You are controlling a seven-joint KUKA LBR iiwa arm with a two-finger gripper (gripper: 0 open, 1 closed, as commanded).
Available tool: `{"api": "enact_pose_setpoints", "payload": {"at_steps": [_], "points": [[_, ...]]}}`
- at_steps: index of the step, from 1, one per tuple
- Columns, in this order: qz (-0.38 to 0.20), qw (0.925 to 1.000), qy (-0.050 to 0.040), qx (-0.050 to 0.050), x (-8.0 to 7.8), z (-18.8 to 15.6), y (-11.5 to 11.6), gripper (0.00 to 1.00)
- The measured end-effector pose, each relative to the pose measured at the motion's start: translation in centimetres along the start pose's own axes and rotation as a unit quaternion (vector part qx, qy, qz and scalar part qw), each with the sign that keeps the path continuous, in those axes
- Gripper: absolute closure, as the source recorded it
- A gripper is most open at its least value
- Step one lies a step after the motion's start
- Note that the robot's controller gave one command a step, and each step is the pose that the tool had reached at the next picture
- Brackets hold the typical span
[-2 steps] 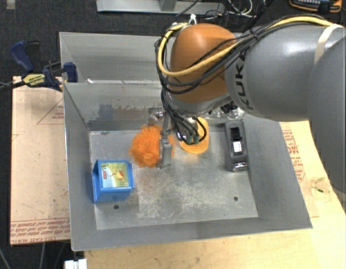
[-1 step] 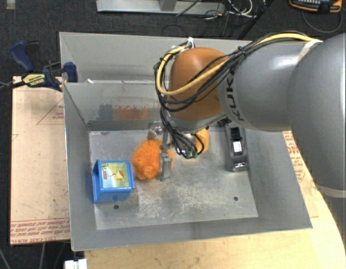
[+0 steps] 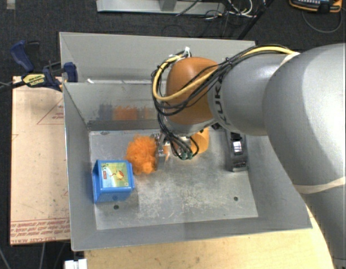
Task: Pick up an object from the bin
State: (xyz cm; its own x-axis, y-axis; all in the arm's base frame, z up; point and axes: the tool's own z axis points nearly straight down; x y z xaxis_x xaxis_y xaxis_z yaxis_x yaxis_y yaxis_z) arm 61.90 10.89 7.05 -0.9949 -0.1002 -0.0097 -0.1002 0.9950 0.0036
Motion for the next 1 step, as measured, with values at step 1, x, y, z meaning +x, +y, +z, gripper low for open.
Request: {"api": "enact_pose_setpoints", "payload": {"at_steps": [1], "points": [[0.0, 1.0, -0.0001, 0.0, 0.0, 0.0, 0.0, 1.0]]}}
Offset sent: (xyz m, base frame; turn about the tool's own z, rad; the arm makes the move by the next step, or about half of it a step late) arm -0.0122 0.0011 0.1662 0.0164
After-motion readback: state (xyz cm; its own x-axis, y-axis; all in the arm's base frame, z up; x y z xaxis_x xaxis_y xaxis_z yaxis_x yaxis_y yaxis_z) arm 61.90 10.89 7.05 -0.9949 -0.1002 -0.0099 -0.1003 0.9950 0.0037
